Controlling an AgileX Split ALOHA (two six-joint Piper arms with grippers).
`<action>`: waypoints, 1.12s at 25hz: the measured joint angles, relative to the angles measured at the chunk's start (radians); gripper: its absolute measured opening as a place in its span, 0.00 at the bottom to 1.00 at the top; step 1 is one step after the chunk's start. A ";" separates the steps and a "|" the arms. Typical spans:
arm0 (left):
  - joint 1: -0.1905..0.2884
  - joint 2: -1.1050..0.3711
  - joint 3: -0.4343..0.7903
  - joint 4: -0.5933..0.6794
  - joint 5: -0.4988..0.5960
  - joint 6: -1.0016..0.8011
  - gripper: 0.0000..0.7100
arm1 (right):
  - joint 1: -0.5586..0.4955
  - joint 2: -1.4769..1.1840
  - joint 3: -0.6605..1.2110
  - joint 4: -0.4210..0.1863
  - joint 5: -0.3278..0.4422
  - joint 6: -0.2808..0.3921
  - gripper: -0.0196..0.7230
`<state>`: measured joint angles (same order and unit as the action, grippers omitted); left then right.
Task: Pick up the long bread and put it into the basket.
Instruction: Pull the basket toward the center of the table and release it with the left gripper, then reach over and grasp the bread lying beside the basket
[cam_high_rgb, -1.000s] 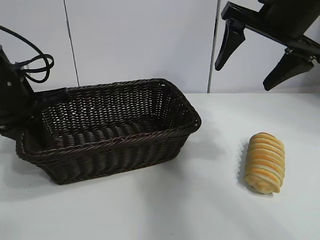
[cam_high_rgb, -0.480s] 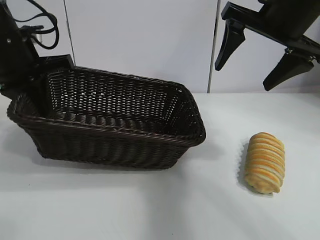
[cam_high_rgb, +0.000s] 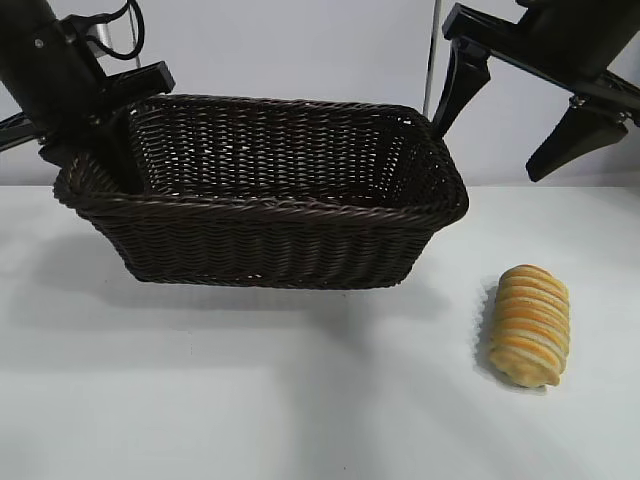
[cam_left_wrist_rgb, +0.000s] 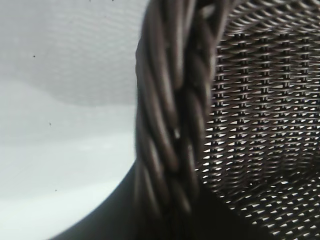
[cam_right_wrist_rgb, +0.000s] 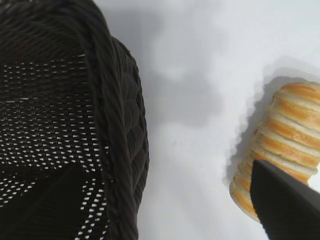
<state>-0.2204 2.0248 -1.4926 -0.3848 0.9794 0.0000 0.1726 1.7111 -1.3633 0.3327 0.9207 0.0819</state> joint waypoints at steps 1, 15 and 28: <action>-0.001 0.019 0.000 0.000 -0.010 0.000 0.14 | 0.000 0.000 0.000 0.000 0.000 0.000 0.91; -0.001 0.093 -0.001 -0.024 -0.058 0.000 0.41 | 0.000 0.000 0.000 0.000 0.000 0.000 0.91; 0.015 -0.130 -0.004 0.036 0.040 -0.069 0.97 | 0.000 0.000 0.000 0.000 0.013 0.000 0.91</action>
<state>-0.2053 1.8952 -1.4965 -0.3483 1.0189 -0.0691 0.1726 1.7111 -1.3633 0.3327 0.9340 0.0819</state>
